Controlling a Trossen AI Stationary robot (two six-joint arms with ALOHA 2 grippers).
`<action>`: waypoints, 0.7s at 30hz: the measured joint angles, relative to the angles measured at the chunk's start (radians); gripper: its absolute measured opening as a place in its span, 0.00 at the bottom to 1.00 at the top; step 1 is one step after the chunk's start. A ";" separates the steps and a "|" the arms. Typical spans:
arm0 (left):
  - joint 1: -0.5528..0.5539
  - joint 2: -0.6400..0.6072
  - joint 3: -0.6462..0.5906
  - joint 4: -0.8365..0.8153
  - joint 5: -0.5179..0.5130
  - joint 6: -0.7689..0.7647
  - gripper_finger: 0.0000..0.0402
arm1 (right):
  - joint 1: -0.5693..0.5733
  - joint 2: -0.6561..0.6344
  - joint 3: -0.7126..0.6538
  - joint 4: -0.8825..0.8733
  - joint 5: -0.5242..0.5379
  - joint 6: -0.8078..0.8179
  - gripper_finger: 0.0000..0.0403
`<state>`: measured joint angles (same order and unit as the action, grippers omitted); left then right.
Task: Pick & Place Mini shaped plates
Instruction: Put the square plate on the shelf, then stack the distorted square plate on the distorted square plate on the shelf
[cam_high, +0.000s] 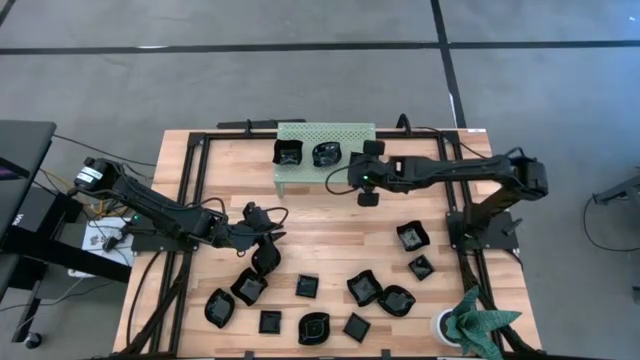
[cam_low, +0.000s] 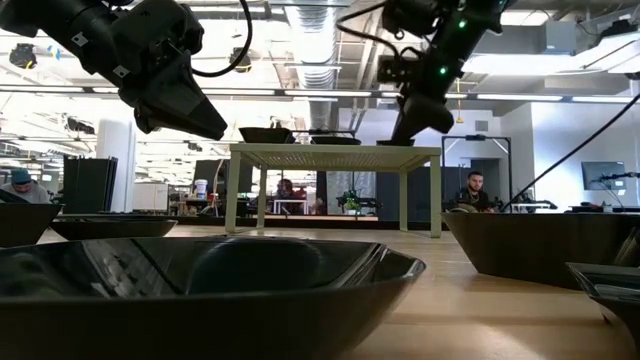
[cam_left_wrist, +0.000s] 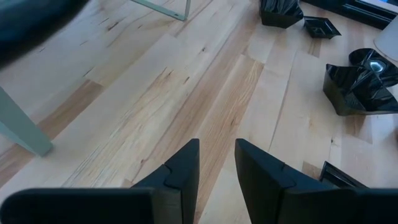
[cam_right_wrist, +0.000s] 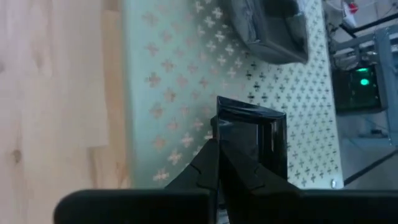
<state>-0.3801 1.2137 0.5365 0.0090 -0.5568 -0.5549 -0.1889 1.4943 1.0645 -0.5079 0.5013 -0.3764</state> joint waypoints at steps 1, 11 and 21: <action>0.000 0.000 0.000 0.000 0.000 0.000 0.26 | -0.002 0.004 0.000 0.000 0.000 0.000 0.01; 0.000 0.000 0.000 0.000 0.000 0.000 0.26 | 0.004 -0.007 0.000 0.005 0.042 0.000 0.16; 0.000 0.000 0.000 0.000 0.000 0.000 0.26 | 0.134 -0.149 0.000 -0.089 0.076 0.041 0.26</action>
<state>-0.3798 1.2137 0.5365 0.0090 -0.5568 -0.5549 -0.0550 1.3452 1.0641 -0.5967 0.5774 -0.3358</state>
